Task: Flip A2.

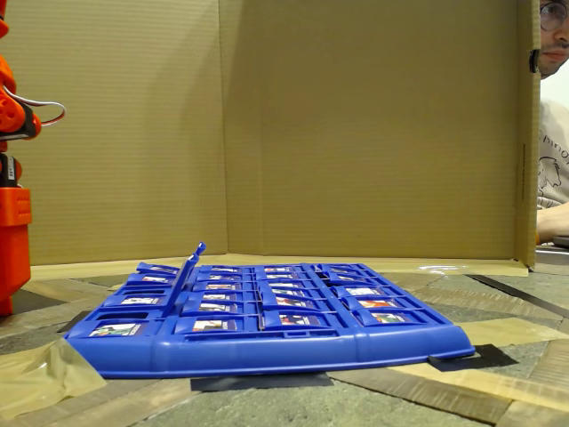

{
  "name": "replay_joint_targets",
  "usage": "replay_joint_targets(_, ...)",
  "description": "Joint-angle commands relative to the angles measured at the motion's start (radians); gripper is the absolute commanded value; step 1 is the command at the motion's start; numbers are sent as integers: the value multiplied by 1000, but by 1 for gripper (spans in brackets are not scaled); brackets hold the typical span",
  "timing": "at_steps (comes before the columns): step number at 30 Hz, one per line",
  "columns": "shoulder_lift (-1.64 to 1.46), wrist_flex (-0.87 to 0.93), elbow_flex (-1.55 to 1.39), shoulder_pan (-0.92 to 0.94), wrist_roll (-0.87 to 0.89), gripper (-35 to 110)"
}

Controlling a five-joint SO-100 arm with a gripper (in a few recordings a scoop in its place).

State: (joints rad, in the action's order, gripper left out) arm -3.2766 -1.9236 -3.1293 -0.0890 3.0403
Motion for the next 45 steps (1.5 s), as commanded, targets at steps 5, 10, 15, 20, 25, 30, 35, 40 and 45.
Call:
replay_joint_targets(5,-3,-3,-2,0,14,1)
replay_joint_targets(10,-3,-3,-2,0,12,0)
replay_joint_targets(15,-3,-3,-2,0,11,0)
replay_joint_targets(20,-3,-3,-2,0,11,0)
replay_joint_targets(25,-3,-3,-2,0,9,0)
replay_joint_targets(30,-3,-3,-2,0,9,0)
replay_joint_targets(35,-3,-3,-2,0,9,0)
replay_joint_targets(40,-3,-3,-2,0,9,0)
replay_joint_targets(45,-5,-3,-2,-5,46,0)
